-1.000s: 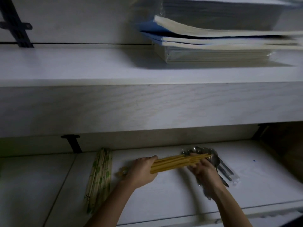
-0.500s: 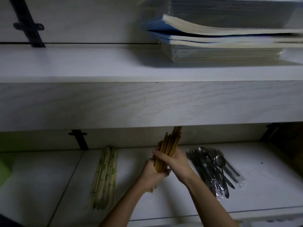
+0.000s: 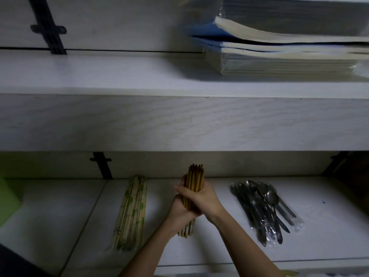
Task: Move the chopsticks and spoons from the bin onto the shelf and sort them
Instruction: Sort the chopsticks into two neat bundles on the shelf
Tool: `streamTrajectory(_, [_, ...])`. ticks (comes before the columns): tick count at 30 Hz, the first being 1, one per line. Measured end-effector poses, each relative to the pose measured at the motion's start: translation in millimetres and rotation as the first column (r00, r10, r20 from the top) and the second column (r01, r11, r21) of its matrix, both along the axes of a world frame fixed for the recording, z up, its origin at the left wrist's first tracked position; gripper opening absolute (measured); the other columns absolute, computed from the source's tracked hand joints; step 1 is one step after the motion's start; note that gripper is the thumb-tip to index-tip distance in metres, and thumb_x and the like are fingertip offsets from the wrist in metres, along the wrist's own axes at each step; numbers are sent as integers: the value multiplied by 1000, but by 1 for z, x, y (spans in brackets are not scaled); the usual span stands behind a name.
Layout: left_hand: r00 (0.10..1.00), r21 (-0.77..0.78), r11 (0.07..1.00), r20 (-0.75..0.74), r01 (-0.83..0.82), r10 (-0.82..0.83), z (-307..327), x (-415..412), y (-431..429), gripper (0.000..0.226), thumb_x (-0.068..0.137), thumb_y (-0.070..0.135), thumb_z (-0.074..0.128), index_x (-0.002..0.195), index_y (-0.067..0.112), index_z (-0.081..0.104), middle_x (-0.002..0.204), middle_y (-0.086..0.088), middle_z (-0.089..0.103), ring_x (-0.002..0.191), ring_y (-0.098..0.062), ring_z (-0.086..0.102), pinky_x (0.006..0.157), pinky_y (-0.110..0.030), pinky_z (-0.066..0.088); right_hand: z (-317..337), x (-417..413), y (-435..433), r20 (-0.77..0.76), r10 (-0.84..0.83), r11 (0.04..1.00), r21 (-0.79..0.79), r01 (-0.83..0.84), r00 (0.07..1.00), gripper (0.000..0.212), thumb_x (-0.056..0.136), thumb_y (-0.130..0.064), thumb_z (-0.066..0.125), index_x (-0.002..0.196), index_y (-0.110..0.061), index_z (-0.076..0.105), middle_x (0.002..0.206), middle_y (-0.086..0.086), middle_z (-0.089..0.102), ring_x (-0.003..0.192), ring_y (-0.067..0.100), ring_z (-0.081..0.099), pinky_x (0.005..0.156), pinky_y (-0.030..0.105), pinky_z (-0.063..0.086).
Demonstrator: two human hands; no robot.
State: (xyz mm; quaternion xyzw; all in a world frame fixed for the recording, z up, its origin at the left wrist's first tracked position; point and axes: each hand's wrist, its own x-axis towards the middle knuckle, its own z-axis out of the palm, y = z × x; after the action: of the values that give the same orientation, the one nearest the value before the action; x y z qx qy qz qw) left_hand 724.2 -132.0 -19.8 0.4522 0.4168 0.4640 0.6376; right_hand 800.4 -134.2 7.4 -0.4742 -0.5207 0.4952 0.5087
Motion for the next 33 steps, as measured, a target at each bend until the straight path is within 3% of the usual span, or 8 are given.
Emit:
streamTrajectory(3, [978,57,995,-197,78,-66,-6,-4,2,23,94,13,48,76,28,48,66,6,54,60,1,56,55,-14,48,-5,-2,1,10,10,1000,16,-10,1000,15,77,-11,72,72,-18,61,65,-8,60,63,0,59,63,12,48])
streamTrajectory(6, [995,-324,944,88,66,-40,-17,4,11,61,76,-4,70,84,44,34,84,18,46,69,15,54,66,-9,47,-15,-3,-2,38,34,999,6,-35,999,13,77,-10,72,74,-15,61,68,-5,60,64,1,60,64,14,49])
streamTrajectory(11, [984,-6,993,-133,-117,115,-23,-4,-7,52,98,17,34,50,20,54,60,0,41,50,-6,48,54,-18,45,-28,-7,-6,64,62,997,-42,-59,996,15,78,-10,72,72,-17,59,64,-9,58,61,0,58,62,14,48])
streamTrajectory(20, [949,-112,993,-316,-36,-2,-47,-9,-12,11,89,3,52,97,11,52,83,0,54,88,-16,59,71,-18,48,-41,-1,-2,21,-17,996,-86,19,1000,33,78,-19,72,89,8,57,79,15,59,76,25,60,74,31,54])
streamTrajectory(24, [782,-327,934,-540,145,-311,-58,-14,-7,17,84,-10,56,100,-8,51,81,-11,56,76,-11,60,67,-17,54,-47,7,-3,34,45,967,-253,-35,998,45,74,-31,74,109,-15,52,95,10,61,89,19,62,77,24,55])
streamTrajectory(26, [338,-405,908,-844,110,-417,-61,-2,-9,41,69,-32,54,105,-15,44,89,-24,53,89,-15,62,82,-27,54,-56,7,-7,37,102,921,-381,-80,994,45,79,-28,70,116,-15,48,98,6,62,90,16,63,72,19,53])
streamTrajectory(28, [798,-594,768,-330,239,-504,-72,-25,-10,25,82,-15,55,104,-5,52,84,-13,58,70,-8,67,69,-22,56,-66,6,-6,1,87,867,-493,-75,996,48,80,-27,68,119,-7,48,96,9,64,85,17,64,71,22,53])
streamTrajectory(33, [917,-607,741,-50,287,-397,-65,-30,-4,52,57,20,87,101,3,64,81,-10,73,81,-21,70,71,-34,57,-73,6,3,-183,35,758,-636,-145,983,21,83,-15,62,95,1,58,72,8,62,63,18,61,62,25,52])
